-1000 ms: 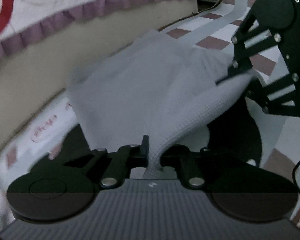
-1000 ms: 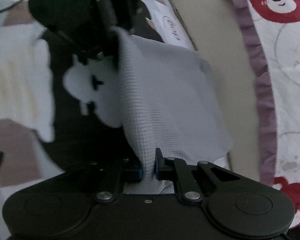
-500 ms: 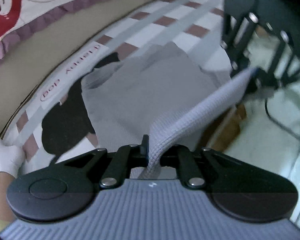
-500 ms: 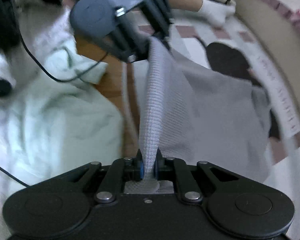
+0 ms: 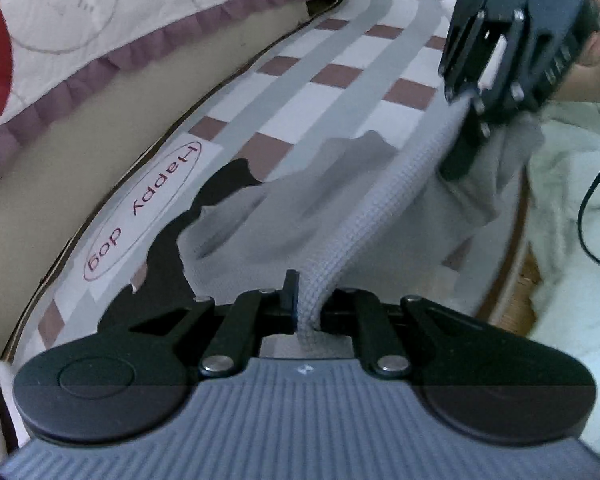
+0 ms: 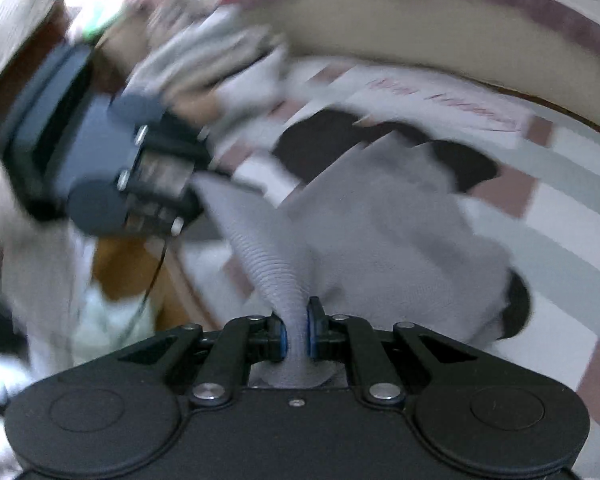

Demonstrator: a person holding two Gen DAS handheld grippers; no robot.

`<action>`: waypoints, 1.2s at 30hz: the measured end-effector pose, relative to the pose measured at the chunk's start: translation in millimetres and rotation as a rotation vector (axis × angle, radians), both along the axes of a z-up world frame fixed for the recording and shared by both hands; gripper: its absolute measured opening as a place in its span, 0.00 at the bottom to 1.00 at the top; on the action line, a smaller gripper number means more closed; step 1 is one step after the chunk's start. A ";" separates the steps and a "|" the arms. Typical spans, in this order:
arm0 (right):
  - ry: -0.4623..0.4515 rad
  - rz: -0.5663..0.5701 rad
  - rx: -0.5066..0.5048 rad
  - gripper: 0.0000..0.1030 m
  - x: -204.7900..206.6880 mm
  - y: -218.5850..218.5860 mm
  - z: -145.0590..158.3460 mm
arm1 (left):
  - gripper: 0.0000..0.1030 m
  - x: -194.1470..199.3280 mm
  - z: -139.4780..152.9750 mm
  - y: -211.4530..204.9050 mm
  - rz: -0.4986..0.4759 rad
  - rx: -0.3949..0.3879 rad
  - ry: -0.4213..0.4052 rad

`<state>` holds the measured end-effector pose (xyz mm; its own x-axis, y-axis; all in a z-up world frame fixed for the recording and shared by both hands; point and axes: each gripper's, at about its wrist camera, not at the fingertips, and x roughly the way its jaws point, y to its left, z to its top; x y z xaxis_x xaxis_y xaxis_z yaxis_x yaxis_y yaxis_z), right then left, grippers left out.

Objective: Fold clothes

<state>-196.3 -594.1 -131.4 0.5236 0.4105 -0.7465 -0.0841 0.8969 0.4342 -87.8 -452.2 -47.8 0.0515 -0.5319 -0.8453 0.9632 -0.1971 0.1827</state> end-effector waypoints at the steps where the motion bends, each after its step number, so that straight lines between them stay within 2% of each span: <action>1: -0.005 -0.050 0.024 0.12 4.5 -12.2 0.3 | 0.08 1.6 -2.8 -8.7 -0.005 0.006 -0.019; 3: -0.001 -0.123 0.044 0.12 14.5 -28.2 -3.6 | 0.08 5.7 -9.4 -25.7 -0.014 0.019 -0.048; 8: 0.029 -0.223 0.027 0.12 38.6 -55.1 -22.2 | 0.08 23.2 -35.5 -63.6 -0.014 0.026 -0.062; 11: 0.044 -0.308 0.067 0.12 49.2 -78.4 -36.9 | 0.08 30.3 -52.1 -77.9 -0.017 0.022 -0.064; 14: 0.090 -0.398 0.175 0.14 53.5 -97.1 -60.9 | 0.08 42.4 -72.7 -88.5 0.010 0.048 0.004; 17: 0.142 -0.492 0.298 0.25 53.3 -111.1 -83.1 | 0.10 51.5 -86.6 -93.4 0.018 0.063 0.059; 18: 0.159 -0.531 0.349 0.29 51.2 -115.4 -89.4 | 0.11 55.4 -88.4 -94.5 0.021 0.067 0.076; 20: 0.189 -0.586 0.422 0.46 46.8 -121.1 -98.0 | 0.14 64.2 -91.3 -96.7 0.031 0.076 0.116; 21: 0.196 -0.603 0.446 0.46 44.1 -123.5 -99.6 | 0.21 69.6 -91.7 -97.4 0.048 0.079 0.135; 22: 0.203 -0.620 0.471 0.47 41.5 -125.8 -101.1 | 0.34 75.0 -91.9 -97.7 0.071 0.080 0.149; 23: 0.210 -0.637 0.496 0.47 38.8 -128.1 -102.6 | 0.40 82.5 -92.7 -97.9 0.105 0.080 0.166; 24: 0.214 -0.650 0.519 0.47 36.2 -130.2 -103.1 | 0.45 90.9 -93.2 -97.5 0.141 0.080 0.198; 25: 0.207 -0.652 0.540 0.49 33.5 -131.4 -100.9 | 0.44 97.2 -93.2 -95.0 0.167 0.073 0.232; 27: 0.179 -0.646 0.572 0.51 27.4 -132.8 -94.3 | 0.44 107.5 -92.9 -87.5 0.209 0.047 0.291; 34: 0.100 -0.619 0.565 0.57 5.6 -132.3 -67.5 | 0.45 136.4 -86.4 -56.3 0.375 -0.070 0.488; 36: 0.110 -0.612 0.555 0.58 4.0 -130.8 -65.0 | 0.45 139.0 -87.7 -54.1 0.415 -0.076 0.481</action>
